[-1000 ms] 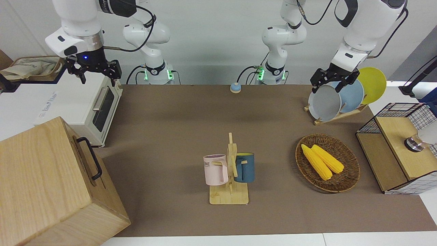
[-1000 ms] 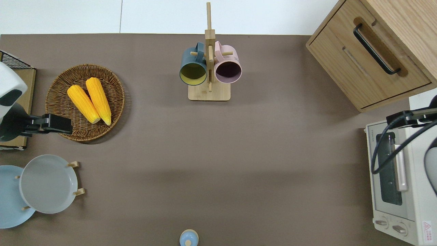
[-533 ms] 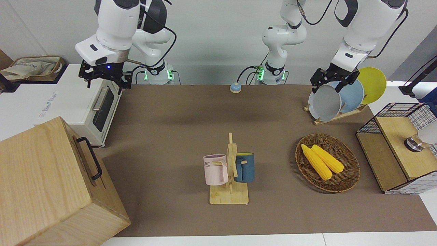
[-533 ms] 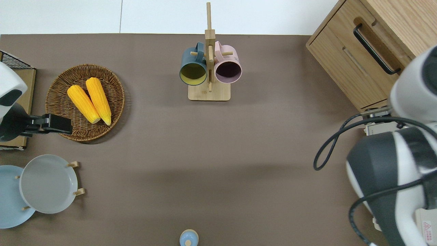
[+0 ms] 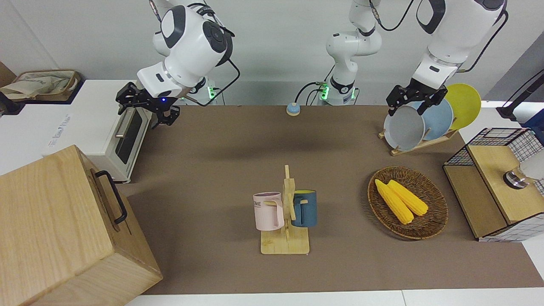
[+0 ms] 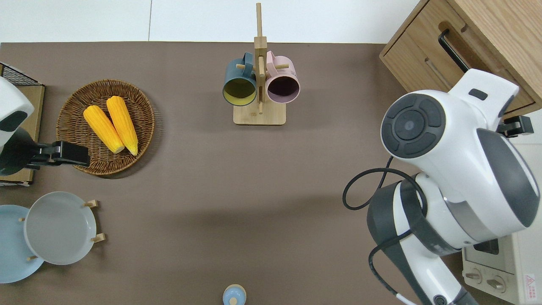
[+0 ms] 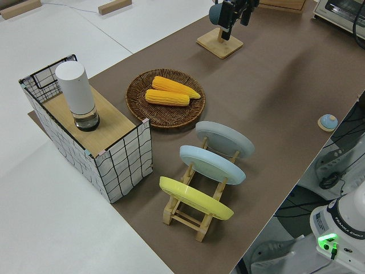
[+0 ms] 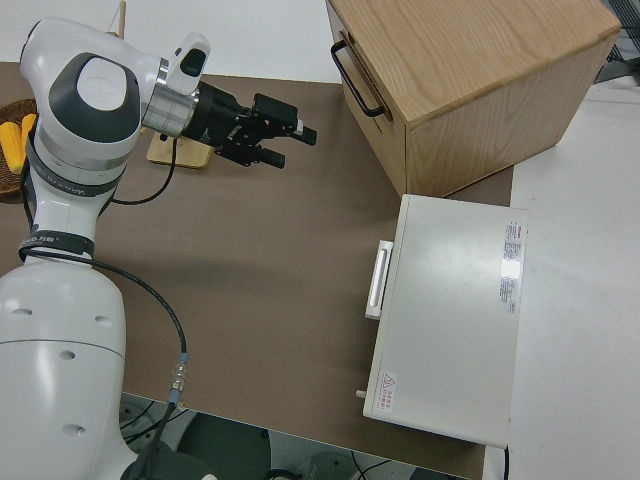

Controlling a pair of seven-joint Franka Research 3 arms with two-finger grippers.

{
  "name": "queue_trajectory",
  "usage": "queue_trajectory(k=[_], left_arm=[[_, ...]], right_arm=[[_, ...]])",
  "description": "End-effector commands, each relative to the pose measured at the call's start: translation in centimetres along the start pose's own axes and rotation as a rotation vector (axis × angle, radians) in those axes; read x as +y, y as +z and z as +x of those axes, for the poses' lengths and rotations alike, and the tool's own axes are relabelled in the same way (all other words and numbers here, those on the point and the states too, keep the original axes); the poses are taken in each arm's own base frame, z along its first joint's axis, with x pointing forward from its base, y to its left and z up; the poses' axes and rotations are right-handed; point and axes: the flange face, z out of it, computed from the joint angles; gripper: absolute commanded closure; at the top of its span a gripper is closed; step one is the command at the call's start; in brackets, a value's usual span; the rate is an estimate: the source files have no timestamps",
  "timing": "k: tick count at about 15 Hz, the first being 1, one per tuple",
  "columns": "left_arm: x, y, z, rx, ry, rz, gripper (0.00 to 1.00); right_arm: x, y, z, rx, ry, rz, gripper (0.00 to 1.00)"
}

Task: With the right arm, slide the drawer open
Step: 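Raise the right arm and reach the right gripper toward the black drawer handle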

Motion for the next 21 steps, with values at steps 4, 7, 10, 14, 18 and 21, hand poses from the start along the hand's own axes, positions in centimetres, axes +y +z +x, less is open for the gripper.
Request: queue_trajectory(k=[4,7,10,14,18,21], left_arm=[[-0.1,-0.2,-0.4,-0.006,0.007,0.012,0.0],[0.0,-0.2,-0.4,-0.006,0.01,0.012,0.0],[-0.1,-0.2,-0.4,-0.006,0.008,0.012,0.0],[-0.1,-0.2,-0.4,-0.008,0.008,0.012,0.0],[-0.1,-0.2,-0.4,-0.006,0.009,0.012,0.0],[-0.1,-0.2,-0.4,-0.006,0.007,0.012,0.0]], right_arm=[[-1.1,0.5,1.5,0.125,-0.036,-0.139,0.017],[-2.1,1.1,1.4,0.129,-0.044,-0.16,0.019],[-4.1,1.5,1.0,0.148,-0.034,-0.204,0.019],[-6.4,3.1,0.6,0.191,-0.078,-0.297,0.019],[-8.8,4.0,0.3,0.273,-0.134,-0.409,0.019],[-10.0,5.1,0.2,0.324,-0.142,-0.482,0.021]])
